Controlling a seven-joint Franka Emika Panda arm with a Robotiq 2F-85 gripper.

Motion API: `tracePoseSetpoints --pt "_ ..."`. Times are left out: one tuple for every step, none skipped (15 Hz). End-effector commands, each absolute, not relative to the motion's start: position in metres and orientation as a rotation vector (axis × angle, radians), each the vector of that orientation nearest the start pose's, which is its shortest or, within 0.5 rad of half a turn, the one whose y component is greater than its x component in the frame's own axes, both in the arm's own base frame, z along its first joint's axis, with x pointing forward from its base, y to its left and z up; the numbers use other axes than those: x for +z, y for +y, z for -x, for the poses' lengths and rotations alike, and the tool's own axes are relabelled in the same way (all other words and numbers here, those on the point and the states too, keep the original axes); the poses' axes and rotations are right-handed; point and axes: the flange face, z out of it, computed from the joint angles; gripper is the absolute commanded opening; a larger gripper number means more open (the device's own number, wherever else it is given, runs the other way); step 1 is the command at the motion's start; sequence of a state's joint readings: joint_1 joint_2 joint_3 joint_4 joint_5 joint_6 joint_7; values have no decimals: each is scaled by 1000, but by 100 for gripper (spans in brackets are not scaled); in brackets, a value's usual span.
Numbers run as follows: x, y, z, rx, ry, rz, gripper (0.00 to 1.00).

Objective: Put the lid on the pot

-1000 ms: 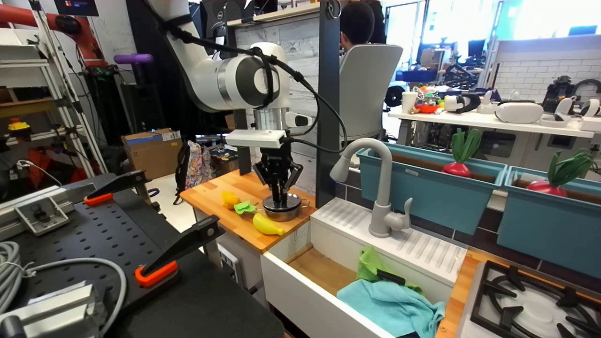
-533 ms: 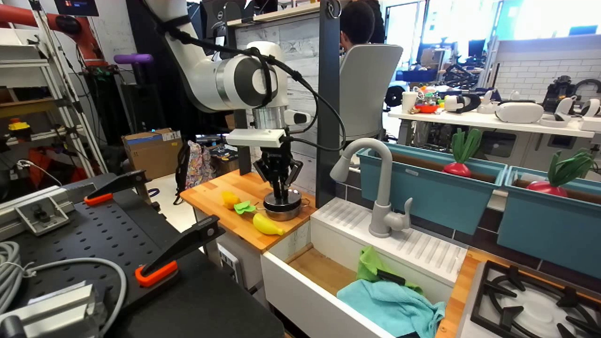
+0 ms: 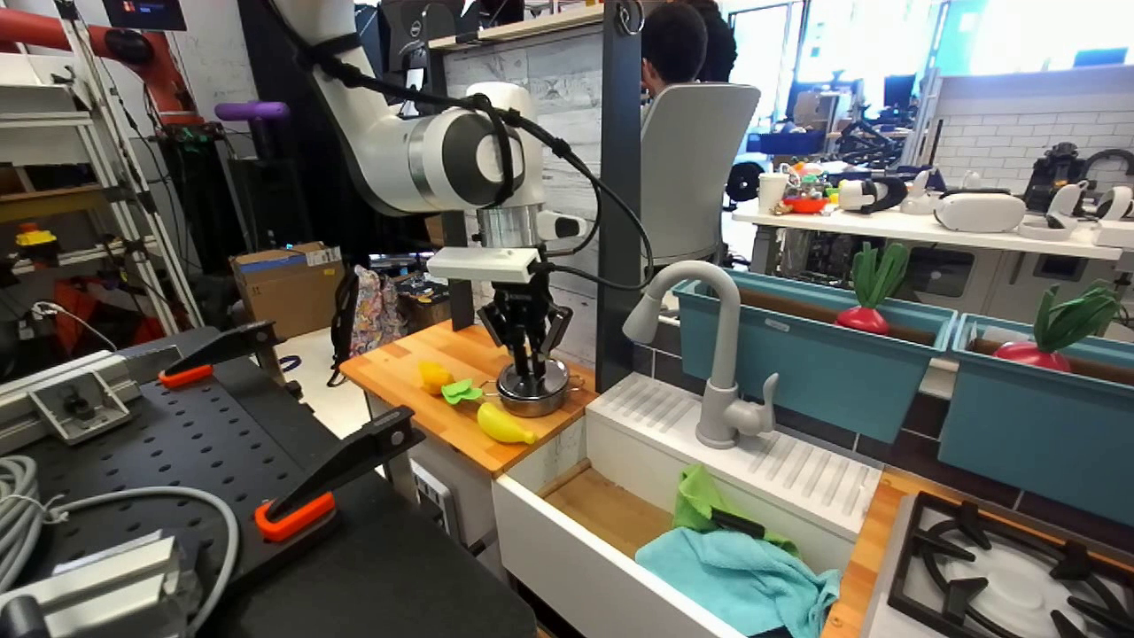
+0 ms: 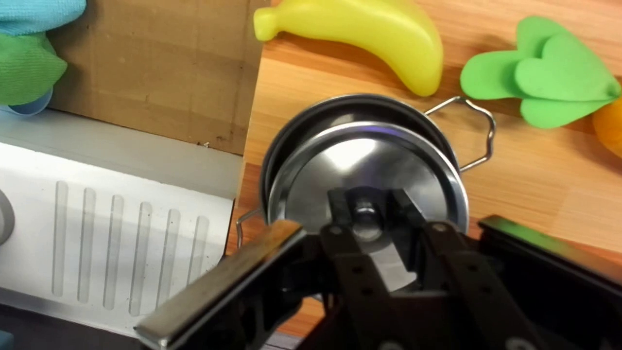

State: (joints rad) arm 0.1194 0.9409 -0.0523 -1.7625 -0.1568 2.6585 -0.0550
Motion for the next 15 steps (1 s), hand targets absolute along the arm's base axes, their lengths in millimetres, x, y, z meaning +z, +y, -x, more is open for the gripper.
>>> tracePoseSetpoints --pt "25 45 -626 56 -495 3211 59" --pt "25 45 -626 57 -499 3209 66" --pt "25 46 -626 58 -503 3209 74" --pt "25 47 -625 58 -507 3208 81" --pt "27 49 -624 59 -507 3208 89" --pt "29 51 -623 60 -505 3206 96" --pt "32 55 -621 63 -507 3202 100" --pt "36 59 -618 64 -519 3196 100" --pt "41 65 -615 68 -538 3186 100" --pt "47 73 -610 81 -567 3166 100" --pt "29 63 -620 78 -511 3191 100" --pt "31 67 -619 78 -517 3186 100" --pt "30 68 -619 79 -517 3186 100" --pt "29 66 -619 82 -514 3187 100" --pt "28 65 -618 85 -512 3188 100"
